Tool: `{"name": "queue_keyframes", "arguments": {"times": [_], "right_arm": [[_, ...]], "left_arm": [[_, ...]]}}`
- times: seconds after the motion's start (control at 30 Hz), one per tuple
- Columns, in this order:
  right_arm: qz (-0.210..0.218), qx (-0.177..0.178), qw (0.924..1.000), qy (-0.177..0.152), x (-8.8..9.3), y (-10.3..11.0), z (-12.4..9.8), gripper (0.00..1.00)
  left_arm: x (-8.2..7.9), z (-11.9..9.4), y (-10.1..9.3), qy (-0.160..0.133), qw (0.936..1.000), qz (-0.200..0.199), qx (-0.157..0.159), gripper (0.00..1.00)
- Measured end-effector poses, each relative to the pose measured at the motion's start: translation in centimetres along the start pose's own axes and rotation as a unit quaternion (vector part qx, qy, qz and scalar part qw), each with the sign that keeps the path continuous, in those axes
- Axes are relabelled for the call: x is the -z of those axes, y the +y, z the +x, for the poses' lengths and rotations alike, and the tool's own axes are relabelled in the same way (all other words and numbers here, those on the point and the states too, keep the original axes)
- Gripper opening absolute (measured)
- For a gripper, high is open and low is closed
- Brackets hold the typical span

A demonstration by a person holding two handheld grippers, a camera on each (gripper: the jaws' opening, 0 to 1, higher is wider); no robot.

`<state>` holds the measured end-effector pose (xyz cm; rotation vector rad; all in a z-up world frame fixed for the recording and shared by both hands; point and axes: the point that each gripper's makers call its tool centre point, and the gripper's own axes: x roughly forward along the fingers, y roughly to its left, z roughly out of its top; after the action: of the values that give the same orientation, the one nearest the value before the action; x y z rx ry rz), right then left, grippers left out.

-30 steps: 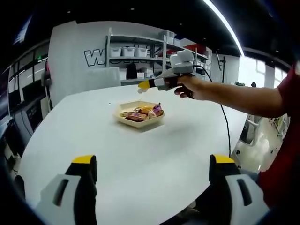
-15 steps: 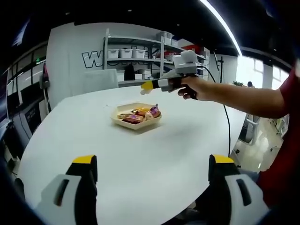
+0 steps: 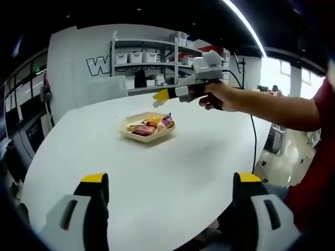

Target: Place the target food into the container with the food tongs after gripping and lifting it, then release it inside without dropping or visibly crushing the food.

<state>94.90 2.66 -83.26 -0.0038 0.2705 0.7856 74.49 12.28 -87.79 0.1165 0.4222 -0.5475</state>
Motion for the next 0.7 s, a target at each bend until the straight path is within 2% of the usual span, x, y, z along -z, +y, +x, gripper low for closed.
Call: {"name": "queue_keyframes", "arguments": {"times": [0.7], "right_arm": [[-0.02,-0.027,0.9994,0.004,1.5,2.2,-3.3,0.25]], "left_arm": [[-0.1,1.1,-1.7,0.011,0.9995,0.018,0.026,0.95]]}}
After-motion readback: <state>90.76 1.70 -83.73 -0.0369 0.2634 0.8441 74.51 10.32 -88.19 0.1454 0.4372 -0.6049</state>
